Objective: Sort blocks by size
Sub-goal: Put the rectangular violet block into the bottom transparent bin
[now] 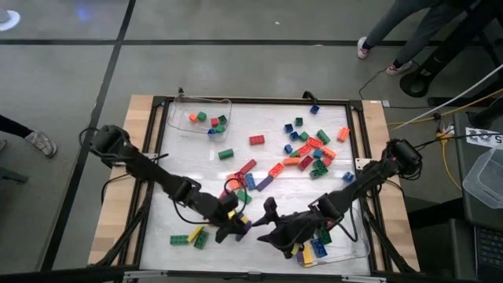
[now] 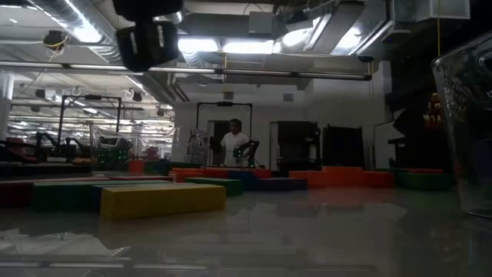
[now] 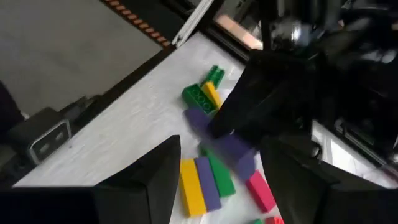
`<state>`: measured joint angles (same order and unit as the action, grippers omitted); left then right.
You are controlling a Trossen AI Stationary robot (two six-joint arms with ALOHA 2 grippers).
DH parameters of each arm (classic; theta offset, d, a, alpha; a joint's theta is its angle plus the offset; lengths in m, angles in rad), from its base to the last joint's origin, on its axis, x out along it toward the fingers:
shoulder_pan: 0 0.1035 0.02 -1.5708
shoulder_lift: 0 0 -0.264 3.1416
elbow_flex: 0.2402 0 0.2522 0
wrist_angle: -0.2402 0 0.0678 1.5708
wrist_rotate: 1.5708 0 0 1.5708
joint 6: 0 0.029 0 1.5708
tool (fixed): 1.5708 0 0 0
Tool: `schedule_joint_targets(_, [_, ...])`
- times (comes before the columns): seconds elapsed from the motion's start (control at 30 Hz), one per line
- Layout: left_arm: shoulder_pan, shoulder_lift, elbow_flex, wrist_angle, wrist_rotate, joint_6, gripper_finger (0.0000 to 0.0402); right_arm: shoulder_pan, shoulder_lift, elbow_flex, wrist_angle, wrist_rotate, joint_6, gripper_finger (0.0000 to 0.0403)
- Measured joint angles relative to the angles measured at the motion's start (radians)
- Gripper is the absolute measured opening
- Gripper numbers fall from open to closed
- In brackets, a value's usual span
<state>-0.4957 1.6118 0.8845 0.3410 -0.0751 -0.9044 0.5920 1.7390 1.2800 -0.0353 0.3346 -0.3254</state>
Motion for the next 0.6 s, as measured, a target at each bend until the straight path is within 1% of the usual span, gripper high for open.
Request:
schedule_joint_targets(0.17, [0.0,0.042,0.0,0.112,0.006,0.068,0.0092,-0.031,0.0,0.0,-0.009,-0.078,-0.016,0.022])
schedule_joint_targets(0.27, [-0.005,0.048,0.0,0.147,0.008,0.102,0.0092,-0.047,0.0,0.0,-0.011,-0.117,-0.016,0.022])
schedule_joint_targets(0.43, [-0.005,0.049,0.0,0.18,0.008,0.152,0.0093,-0.069,0.0,0.0,-0.014,-0.176,-0.017,0.022])
schedule_joint_targets(0.6, [-0.001,0.049,0.0,0.174,0.008,0.178,0.0093,-0.084,0.0,0.0,-0.014,-0.237,-0.023,0.022])
